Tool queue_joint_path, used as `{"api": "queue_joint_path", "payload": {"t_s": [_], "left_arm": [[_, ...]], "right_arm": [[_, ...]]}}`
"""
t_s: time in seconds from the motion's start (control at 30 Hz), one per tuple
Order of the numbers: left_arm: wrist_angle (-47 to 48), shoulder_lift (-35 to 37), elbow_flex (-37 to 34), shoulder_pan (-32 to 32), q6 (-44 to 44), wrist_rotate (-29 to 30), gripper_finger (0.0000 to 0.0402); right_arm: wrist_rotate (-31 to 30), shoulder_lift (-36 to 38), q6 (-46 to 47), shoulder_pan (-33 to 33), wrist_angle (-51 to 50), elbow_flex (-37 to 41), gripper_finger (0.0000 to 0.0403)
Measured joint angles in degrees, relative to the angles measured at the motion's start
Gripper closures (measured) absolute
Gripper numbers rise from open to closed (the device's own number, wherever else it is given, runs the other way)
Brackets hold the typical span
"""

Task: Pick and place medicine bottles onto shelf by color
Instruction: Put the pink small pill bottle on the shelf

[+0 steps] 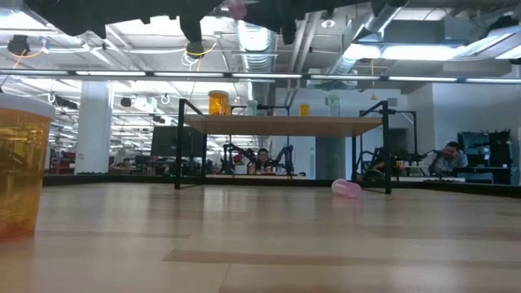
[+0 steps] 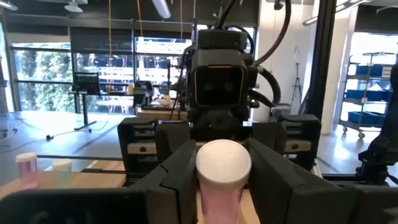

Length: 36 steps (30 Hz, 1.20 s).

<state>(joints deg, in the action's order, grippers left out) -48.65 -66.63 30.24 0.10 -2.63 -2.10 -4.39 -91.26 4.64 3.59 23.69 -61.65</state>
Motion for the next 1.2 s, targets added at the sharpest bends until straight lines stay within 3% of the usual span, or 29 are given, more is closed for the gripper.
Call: {"api": "queue_joint_path", "payload": {"t_s": [0.2, 0.33, 0.5, 0.67, 0.93, 1.2], "left_arm": [[0.0, 0.0, 0.0, 0.0, 0.0, 3.7, 0.0294], [0.5, 0.0, 0.0, 0.4, 0.5, 8.4, 0.0294], [13.7, 0.0, 6.7, 3.4, 0.0, 9.3, 0.0294], [28.3, -1.8, 16.0, 7.2, 1.5, 12.1, 0.0294], [32.3, -15.8, 27.0, 11.3, 2.1, 13.7, 0.0294], [23.4, -29.6, 34.5, 13.4, -2.4, 27.8, 0.0294]], "right_arm": [[-0.7, 6.9, 1.0, -0.4, -15.7, 0.0, 0.0159], [-8.9, 11.9, 1.9, 1.2, -28.2, 0.0, 0.0165], [-19.1, 16.0, 5.6, 5.3, -39.3, 0.0, 0.0176], [-26.2, 16.5, 7.0, 9.8, -42.0, 0.0, 0.0179], [-41.1, 16.8, 10.5, 17.1, -45.7, 0.1, 0.0179], [-46.6, 19.9, 12.8, 21.7, -47.9, 0.0, 0.0179]]}}
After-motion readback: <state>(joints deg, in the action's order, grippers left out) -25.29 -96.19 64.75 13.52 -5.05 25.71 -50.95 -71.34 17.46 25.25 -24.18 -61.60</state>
